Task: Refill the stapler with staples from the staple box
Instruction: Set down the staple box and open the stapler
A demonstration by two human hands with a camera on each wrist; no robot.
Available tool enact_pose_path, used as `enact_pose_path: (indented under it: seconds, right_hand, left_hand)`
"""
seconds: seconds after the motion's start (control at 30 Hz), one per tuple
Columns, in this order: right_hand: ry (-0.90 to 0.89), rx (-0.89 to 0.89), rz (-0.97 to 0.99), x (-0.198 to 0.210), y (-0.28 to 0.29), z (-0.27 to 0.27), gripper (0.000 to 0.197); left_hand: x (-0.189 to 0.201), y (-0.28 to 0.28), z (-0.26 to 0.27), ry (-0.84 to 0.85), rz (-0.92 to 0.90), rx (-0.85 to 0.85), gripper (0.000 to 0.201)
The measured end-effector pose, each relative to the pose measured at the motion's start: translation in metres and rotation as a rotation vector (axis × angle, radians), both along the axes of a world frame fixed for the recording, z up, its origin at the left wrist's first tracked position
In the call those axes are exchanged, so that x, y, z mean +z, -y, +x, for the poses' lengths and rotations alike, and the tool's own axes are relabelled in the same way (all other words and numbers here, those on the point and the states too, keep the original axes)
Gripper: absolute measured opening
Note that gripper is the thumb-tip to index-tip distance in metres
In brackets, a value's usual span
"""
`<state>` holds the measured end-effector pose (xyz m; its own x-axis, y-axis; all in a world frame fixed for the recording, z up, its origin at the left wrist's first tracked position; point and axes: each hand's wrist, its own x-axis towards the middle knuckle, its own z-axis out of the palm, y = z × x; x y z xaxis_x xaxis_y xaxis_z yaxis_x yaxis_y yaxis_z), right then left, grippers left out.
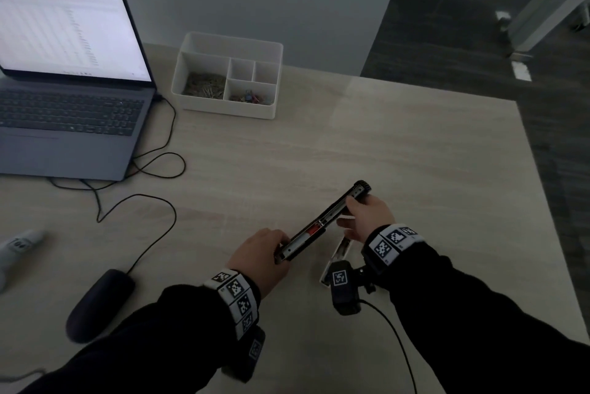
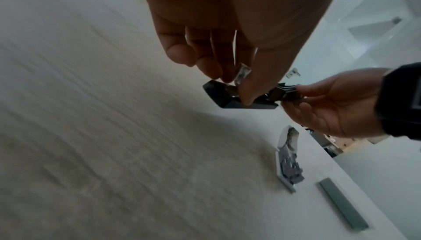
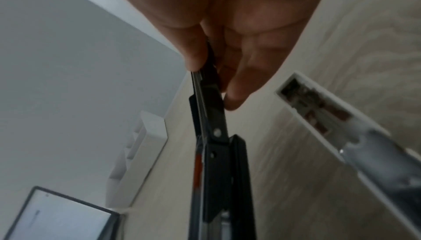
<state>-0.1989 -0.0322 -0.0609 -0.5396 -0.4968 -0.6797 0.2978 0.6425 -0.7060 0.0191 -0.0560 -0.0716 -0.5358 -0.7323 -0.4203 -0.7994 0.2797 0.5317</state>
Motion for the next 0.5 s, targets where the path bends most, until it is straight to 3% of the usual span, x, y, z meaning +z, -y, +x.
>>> enact_pose_path:
  seconds: [0.13, 0.5]
  right_hand:
    - [-0.231, 0.165, 0.109, -0.003, 0.001, -0.015, 0.052]
    - [-0.398, 0.36, 0.154, -0.029, 0.005, -0.028, 0.055]
  left_hand:
    - [-0.007, -0.003, -0.005, 0.041, 0.021, -0.039, 0.033]
    - [-0.011, -0.005, -0.011, 0.03, 0.058, -0.039, 0.033]
